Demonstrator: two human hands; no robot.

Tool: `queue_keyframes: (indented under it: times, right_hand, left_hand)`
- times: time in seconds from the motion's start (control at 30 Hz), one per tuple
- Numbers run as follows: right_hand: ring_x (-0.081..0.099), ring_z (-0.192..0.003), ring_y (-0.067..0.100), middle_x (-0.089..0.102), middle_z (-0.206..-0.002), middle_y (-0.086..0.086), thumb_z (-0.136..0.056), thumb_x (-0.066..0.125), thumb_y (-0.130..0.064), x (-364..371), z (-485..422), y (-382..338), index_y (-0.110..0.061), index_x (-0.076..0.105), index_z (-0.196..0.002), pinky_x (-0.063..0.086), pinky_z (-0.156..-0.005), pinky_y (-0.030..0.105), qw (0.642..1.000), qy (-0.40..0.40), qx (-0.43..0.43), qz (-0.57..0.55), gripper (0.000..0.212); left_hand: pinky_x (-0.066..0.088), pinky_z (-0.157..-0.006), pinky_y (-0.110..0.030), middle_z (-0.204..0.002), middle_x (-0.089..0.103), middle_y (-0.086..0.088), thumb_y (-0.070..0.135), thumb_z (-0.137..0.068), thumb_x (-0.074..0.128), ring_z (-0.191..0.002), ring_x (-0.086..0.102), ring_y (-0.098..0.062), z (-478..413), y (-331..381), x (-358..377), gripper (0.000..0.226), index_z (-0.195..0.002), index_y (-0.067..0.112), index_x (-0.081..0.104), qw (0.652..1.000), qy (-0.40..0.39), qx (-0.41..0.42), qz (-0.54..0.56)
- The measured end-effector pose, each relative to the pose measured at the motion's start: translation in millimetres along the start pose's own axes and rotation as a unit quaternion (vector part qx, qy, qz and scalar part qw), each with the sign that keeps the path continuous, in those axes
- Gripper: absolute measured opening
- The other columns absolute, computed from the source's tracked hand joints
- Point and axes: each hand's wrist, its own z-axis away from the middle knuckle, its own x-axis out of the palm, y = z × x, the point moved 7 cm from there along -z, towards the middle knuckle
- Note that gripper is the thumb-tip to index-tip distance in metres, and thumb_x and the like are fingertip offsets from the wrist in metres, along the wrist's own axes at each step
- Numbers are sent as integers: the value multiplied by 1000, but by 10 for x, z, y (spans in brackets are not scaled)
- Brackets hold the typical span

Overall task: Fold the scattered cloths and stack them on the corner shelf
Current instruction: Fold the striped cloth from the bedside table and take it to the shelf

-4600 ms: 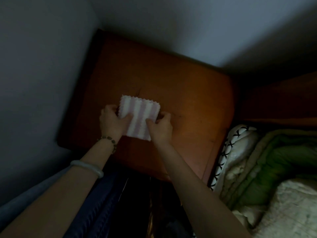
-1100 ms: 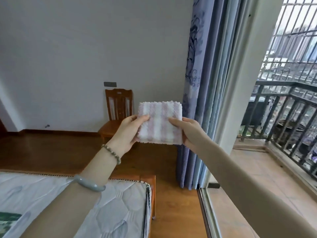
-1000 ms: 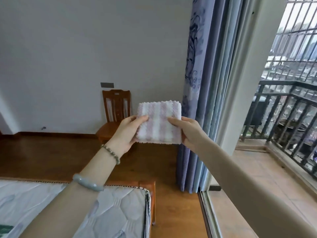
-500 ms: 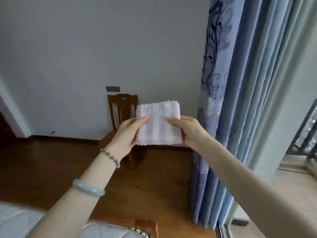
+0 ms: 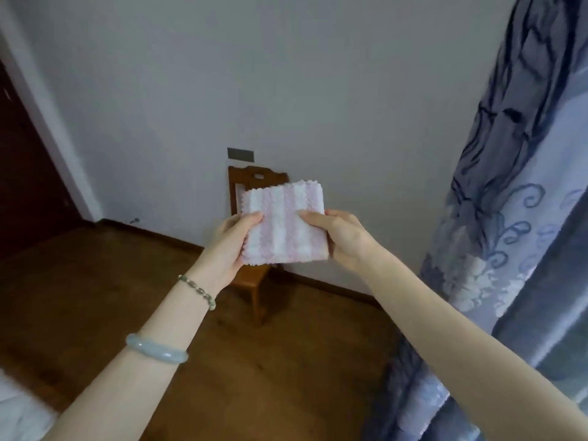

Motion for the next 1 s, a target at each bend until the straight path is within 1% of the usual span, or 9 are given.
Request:
queue_keyframes:
  times: [0.1, 0.17, 0.3, 0.4, 0.5, 0.6, 0.7, 0.8, 1.0]
  right_hand:
    - [70, -95, 23, 70, -111, 8, -83, 74, -22, 121, -592, 39, -7, 60, -115, 60, -77, 36, 999, -36, 8, -13, 38]
    - [70, -95, 22, 70, -111, 9, -82, 74, -21, 249, -1168, 38, -8, 61, -117, 60, -76, 35, 998, -63, 9, -14, 39]
    - [69, -102, 25, 69, -117, 9, -77, 79, -24, 585, -2250, -28, -9, 61, -122, 57, -87, 43, 995, -100, 19, -9, 51]
    - [69, -101, 24, 70, -115, 8, -78, 78, -21, 898, -2931, -72, -8, 60, -123, 56, -87, 43, 992, -123, 31, -23, 51]
    - [68, -101, 25, 70, -114, 10, -79, 76, -17, 1248, -3506, -57, -4, 58, -124, 55, -89, 43, 987, -148, 45, -40, 50]
    - [68, -102, 27, 69, -114, 12, -81, 74, -15, 1692, -4064, 46, -3, 57, -123, 55, -91, 43, 979, -188, 67, -35, 47]
    - [70, -95, 24, 71, -108, 13, -83, 72, -13, 2249, -4603, 167, -1, 60, -115, 59, -78, 35, 969, -232, 84, -33, 36]
    - [71, -91, 23, 72, -103, 13, -82, 72, -10, 2773, -5155, 345, 0, 63, -109, 60, -72, 33, 959, -263, 98, -24, 29]
    - [71, -94, 25, 71, -106, 15, -79, 74, -7, 4021, -6457, 656, 3, 62, -114, 58, -80, 38, 940, -320, 120, 3, 39]
  left_hand:
    - [53, -93, -35, -118, 68, -3, 34, -90, 63, -106, 67, -18, -487, -58, -199, 41, -126, 15, 59, 1000, 5, 2, -4]
    - [51, -95, -36, -117, 69, -1, 34, -91, 61, -107, 66, -17, -964, -64, -378, 39, -126, 16, 59, 1000, 20, 16, 1]
    - [50, -98, -38, -117, 69, 0, 36, -90, 62, -109, 65, -18, -1812, 51, -754, 39, -125, 17, 59, 998, 56, 28, 2]
    - [52, -93, -36, -110, 72, -2, 31, -92, 59, -103, 68, -18, -2361, 217, -1079, 29, -116, 15, 62, 995, 91, 37, 3]
    - [56, -86, -34, -110, 72, -7, 28, -93, 58, -101, 68, -21, -2789, 345, -1441, 31, -117, 8, 62, 991, 127, 45, -16]
    - [58, -68, -27, -96, 73, -4, 31, -92, 60, -88, 71, -17, -3145, 398, -1909, 29, -109, 8, 64, 983, 173, 46, -43]
    - [54, -70, -29, -86, 67, -3, 36, -90, 61, -79, 65, -19, -3463, 444, -2481, 36, -106, 5, 63, 969, 229, 53, -78]
    - [47, -64, -30, -81, 56, -8, 38, -90, 61, -73, 53, -21, -3779, 476, -3046, 32, -96, 6, 60, 954, 273, 59, -111]
    - [46, -55, -24, -68, 55, 1, 31, -93, 58, -62, 52, -14, -4653, 592, -4299, 21, -88, 10, 58, 922, 359, 52, -132]
